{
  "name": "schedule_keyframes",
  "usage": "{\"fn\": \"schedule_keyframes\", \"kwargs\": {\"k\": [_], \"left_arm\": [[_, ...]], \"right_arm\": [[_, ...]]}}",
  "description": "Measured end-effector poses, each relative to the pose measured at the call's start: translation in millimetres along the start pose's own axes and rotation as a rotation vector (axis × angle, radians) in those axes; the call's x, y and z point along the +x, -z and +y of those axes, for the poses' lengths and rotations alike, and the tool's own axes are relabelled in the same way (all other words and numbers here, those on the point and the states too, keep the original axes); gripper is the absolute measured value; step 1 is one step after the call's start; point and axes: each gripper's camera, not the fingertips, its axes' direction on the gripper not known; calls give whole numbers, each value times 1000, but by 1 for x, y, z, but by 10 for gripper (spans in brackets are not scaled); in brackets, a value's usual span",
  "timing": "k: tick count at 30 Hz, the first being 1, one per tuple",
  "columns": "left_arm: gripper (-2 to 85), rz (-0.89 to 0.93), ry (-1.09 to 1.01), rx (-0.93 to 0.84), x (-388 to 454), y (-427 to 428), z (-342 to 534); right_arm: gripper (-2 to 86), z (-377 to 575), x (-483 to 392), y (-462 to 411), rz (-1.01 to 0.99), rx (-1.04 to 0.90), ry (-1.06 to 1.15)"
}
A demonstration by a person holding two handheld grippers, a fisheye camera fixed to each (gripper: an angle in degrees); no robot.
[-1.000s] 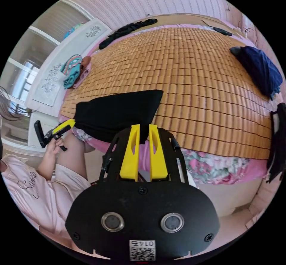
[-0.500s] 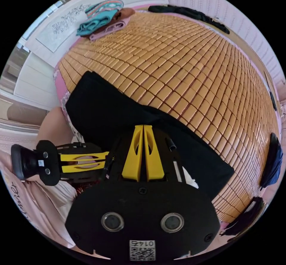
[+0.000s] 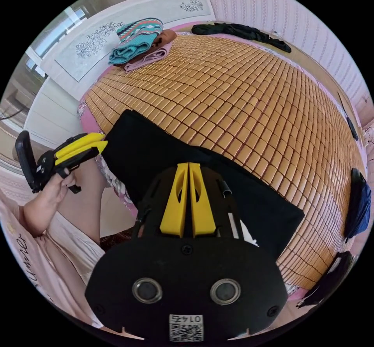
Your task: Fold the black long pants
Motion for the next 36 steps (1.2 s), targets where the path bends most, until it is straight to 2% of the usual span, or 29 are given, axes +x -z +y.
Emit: {"fn": "schedule_keyframes", "kwargs": {"k": [4, 7, 12, 19, 22, 24, 26, 29, 33, 36], "left_arm": [[108, 14, 102, -49, -33, -10, 6], [101, 46, 143, -96, -35, -29, 9], [59, 5, 59, -129, -25, -37, 5], [29, 13, 28, 41, -22, 4, -2], [32, -67, 36, 88, -27, 10, -1], [36, -107, 46, -3, -35, -11, 1], [31, -69, 83, -98, -46, -33, 5], [13, -48, 78, -52, -46, -27, 6], [6, -38, 92, 38, -46, -6, 0], [12, -143, 64, -67, -46, -34, 1]], "right_arm": [[49, 16, -64, 5, -123, 102, 200], [71, 26, -105, -22, -86, 46, 315], [50, 27, -116, -36, -32, 22, 282], [20, 26, -125, -1, -84, 116, 293], [28, 20, -133, -1, -160, 146, 279], [34, 14, -134, -14, -204, 78, 267], [31, 17, -131, -20, -168, 17, 244], [21, 38, -118, -8, -86, 49, 223], [15, 59, -95, -2, -81, 15, 165], [13, 70, -81, -7, -110, -11, 102]]}}
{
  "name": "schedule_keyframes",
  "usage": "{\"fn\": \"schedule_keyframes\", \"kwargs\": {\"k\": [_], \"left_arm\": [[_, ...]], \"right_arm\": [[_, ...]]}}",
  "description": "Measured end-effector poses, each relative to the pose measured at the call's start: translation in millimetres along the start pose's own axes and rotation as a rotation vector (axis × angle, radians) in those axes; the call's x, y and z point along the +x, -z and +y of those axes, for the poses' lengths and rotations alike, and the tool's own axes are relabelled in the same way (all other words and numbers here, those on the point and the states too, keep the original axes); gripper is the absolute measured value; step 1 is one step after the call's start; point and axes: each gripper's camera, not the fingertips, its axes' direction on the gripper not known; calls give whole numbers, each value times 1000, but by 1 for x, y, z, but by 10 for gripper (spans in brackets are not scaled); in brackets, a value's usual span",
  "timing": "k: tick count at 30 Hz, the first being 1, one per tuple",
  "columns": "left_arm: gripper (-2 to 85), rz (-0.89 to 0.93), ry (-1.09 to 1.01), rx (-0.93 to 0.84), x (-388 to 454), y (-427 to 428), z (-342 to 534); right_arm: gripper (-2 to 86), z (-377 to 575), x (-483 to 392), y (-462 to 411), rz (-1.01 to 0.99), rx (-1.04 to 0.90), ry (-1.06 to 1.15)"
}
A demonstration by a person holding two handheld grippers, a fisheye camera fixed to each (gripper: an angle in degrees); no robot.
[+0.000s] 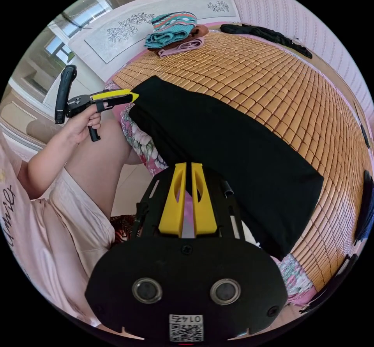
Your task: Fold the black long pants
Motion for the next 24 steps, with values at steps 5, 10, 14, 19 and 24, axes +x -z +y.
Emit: {"fn": "schedule_keyframes", "kwargs": {"k": [5, 10, 14, 19, 24], "left_arm": [[49, 46, 64, -78, -10, -21, 0], [46, -18, 83, -13, -10, 1, -2], [9, 157, -103, 53, 31, 16, -5], [-8, 252, -309, -148, 110, -35, 10], [-10, 178, -387, -255, 123, -51, 24]], "right_arm": [[5, 7, -4, 1, 23, 27, -4], [-1, 7, -10, -23, 66, -93, 10], [-2, 8, -15, -21, 86, -96, 32], [-3, 5, -10, -22, 62, -110, 25], [-3, 13, 0, -20, -3, -130, 12]]}}
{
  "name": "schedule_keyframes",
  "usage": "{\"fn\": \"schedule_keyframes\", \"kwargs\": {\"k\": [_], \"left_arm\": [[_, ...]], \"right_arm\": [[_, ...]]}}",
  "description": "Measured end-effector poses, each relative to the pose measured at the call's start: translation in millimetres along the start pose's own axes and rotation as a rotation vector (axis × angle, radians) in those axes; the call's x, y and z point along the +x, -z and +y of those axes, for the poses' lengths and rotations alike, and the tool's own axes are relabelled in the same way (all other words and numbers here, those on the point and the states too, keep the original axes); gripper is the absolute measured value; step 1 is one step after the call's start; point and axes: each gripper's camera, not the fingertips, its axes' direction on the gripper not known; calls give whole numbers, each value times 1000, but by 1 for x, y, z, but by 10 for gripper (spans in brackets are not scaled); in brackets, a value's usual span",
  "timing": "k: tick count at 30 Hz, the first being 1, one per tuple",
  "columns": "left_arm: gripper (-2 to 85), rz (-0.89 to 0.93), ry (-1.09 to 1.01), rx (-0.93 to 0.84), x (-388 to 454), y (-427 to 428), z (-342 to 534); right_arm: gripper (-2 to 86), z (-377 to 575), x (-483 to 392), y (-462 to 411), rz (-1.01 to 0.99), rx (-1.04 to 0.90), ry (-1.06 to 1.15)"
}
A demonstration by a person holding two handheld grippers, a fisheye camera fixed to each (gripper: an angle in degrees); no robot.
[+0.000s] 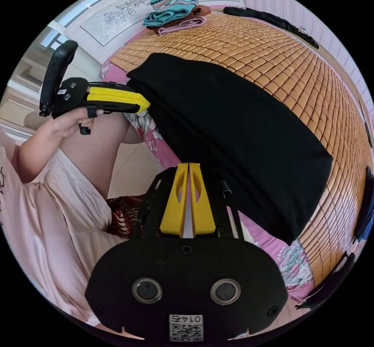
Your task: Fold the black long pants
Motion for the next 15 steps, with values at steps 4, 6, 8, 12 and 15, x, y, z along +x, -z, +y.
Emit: {"fn": "schedule_keyframes", "kwargs": {"k": [4, 6, 8, 12, 15], "left_arm": [[-10, -19, -18, 82, 3, 31, 2], [-10, 27, -36, 158, 11, 39, -2], [-10, 128, -77, 244, 32, 27, -17], [-10, 124, -118, 206, 64, -16, -39], [-10, 103, -144, 216, 74, -43, -31]], "right_arm": [[-3, -7, 5, 36, 34, 101, 43], [-3, -25, 16, 45, 97, 121, 36], [-4, -60, 35, 46, 111, 109, 18], [-4, -100, 60, 6, 102, -64, 30], [-5, -111, 79, 12, 8, -116, 21]]}}
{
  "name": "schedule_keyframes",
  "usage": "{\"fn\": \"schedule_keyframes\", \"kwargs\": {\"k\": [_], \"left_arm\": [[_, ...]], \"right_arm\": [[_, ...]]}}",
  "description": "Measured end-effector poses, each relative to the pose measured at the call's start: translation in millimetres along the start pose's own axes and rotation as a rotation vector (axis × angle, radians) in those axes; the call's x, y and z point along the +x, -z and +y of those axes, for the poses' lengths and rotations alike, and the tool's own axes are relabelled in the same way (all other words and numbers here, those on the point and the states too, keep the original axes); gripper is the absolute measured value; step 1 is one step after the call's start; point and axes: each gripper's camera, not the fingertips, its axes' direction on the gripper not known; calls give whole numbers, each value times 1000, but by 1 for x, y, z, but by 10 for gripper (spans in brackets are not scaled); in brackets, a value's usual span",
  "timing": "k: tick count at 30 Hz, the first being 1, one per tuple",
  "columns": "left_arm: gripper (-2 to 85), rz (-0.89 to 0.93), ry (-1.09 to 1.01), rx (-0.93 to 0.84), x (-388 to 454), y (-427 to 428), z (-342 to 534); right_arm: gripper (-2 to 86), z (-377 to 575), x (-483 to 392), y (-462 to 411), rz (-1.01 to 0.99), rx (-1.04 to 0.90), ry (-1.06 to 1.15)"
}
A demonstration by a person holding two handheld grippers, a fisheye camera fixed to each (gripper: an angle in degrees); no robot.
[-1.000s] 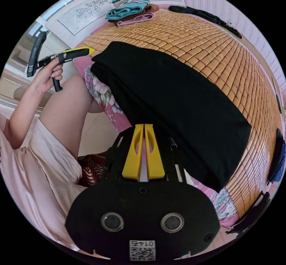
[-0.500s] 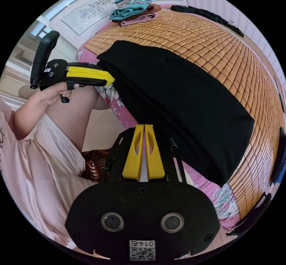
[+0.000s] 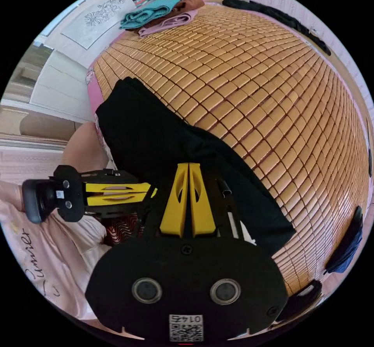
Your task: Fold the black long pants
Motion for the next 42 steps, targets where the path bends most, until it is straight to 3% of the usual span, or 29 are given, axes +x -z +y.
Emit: {"fn": "schedule_keyframes", "kwargs": {"k": [4, 9, 11, 16, 21, 25, 27, 29, 33, 38, 42], "left_arm": [[-8, 1, -43, -30, 10, 5, 5], [12, -16, -67, -50, 20, 0, 12], [50, 2, -90, 21, 27, 13, 11], [125, 103, -195, 160, 59, 13, -6], [153, 183, -322, 167, 105, -17, -38], [111, 115, -389, 132, 132, -45, -59], [54, 22, -363, 125, 131, -49, -62], [33, 101, -326, 99, 120, -50, -65], [26, 140, -303, 126, 107, -44, -61], [30, 199, -322, 138, 97, -31, -57], [31, 277, -293, 185, 93, -21, -63]], "right_arm": [[-4, -6, 8, 6, 121, 60, -5], [-1, 36, 46, 20, -51, 158, -103], [6, 100, 65, 47, -35, 290, -216], [61, 237, 112, 59, 32, 339, -576], [54, 292, 150, 21, -257, 307, -673], [38, 314, 159, 41, -507, 560, -549], [30, 335, 168, 54, -536, 686, -523], [61, 369, 195, 56, -496, 815, -632], [146, 367, 241, 20, -529, 699, -797], [58, 354, 267, -19, -733, 711, -792], [32, 395, 268, -2, -785, 860, -773]]}}
